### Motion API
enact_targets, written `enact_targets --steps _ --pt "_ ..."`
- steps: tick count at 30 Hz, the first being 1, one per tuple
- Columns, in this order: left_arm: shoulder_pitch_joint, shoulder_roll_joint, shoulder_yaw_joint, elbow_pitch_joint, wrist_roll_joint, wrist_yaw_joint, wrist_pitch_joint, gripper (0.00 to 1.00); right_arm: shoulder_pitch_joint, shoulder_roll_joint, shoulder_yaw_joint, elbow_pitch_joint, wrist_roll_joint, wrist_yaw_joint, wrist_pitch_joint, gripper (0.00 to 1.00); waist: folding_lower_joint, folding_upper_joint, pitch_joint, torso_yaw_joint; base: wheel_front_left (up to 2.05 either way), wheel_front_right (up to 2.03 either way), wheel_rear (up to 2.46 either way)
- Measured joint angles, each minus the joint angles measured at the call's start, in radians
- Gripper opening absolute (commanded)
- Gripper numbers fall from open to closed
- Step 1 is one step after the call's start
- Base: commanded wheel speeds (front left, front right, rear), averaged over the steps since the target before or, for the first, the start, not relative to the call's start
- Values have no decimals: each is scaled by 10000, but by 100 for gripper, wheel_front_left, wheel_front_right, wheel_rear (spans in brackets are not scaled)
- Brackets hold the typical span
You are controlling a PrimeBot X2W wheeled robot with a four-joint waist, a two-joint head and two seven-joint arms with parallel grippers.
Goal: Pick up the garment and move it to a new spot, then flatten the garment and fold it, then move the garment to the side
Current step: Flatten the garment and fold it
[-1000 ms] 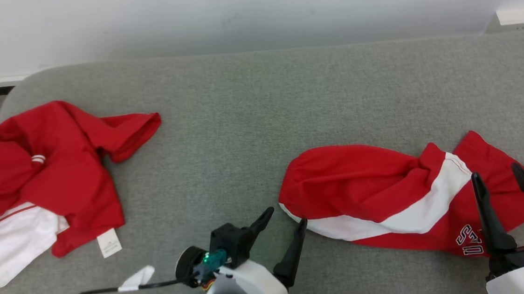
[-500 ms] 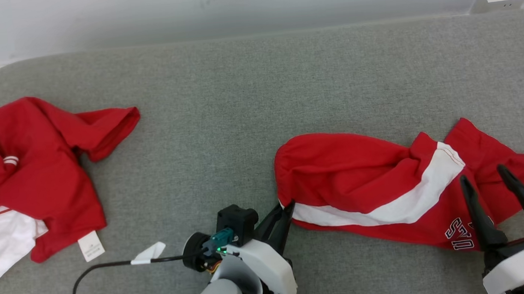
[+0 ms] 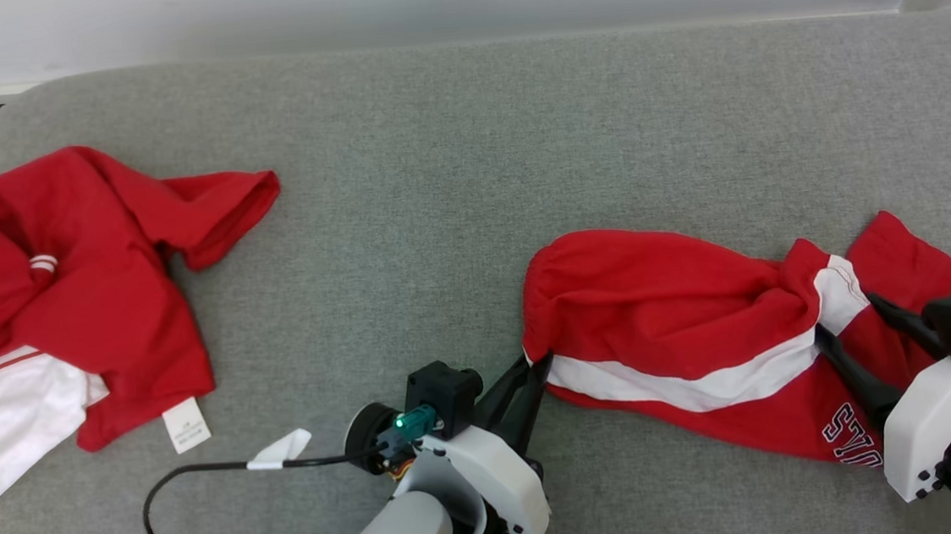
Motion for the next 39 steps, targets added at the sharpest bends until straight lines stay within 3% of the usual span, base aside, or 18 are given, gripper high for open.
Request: enact_targets --steps 1,2,11,15,18,24,32,35,39 --pt "-28 2 -31 36 -17 31 -50 0 -60 -63 67 2 63 0 36 34 0 0 16 31 0 0 0" --pt "-61 2 -46 61 -48 54 -84 0 -122 -105 94 -8 105 0 58 0 0 0 37 53 0 0 0" --pt "-192 6 -81 144 -146 270 -437 0 -277 -305 -167 -336 -151 0 -443 0 0 0 79 80 0 0 0" --pt "-179 159 224 -282 -105 437 -600 0 -175 29 -773 -683 -270 0 -1127 0 1 0 -43 36 0 0 0" --pt "-170 382 535 -1225 109 575 -617 0 22 297 -1383 -1068 -372 0 -1684 0 0 0 -210 21 0 0 0" --pt "-620 1250 951 -4420 830 928 -533 0 185 708 -2541 -2412 -867 0 -2320 0 0 0 -745 46 0 0 0" --pt "-1781 2562 1496 -8671 1465 1260 1455 0 125 1183 -3871 -4744 -1482 4 -1530 0 -1 0 -1621 -23 0 0 0" --pt "-2002 2754 1676 -9380 1417 1313 2117 0 -32 1252 -3996 -5145 -1484 4 -1200 0 -1 0 -1755 -133 0 0 0" --pt "-2223 2763 1856 -9016 938 1313 2696 0 -381 1448 -3883 -5032 -1425 4 -982 0 0 0 -1717 -207 0 0 0"
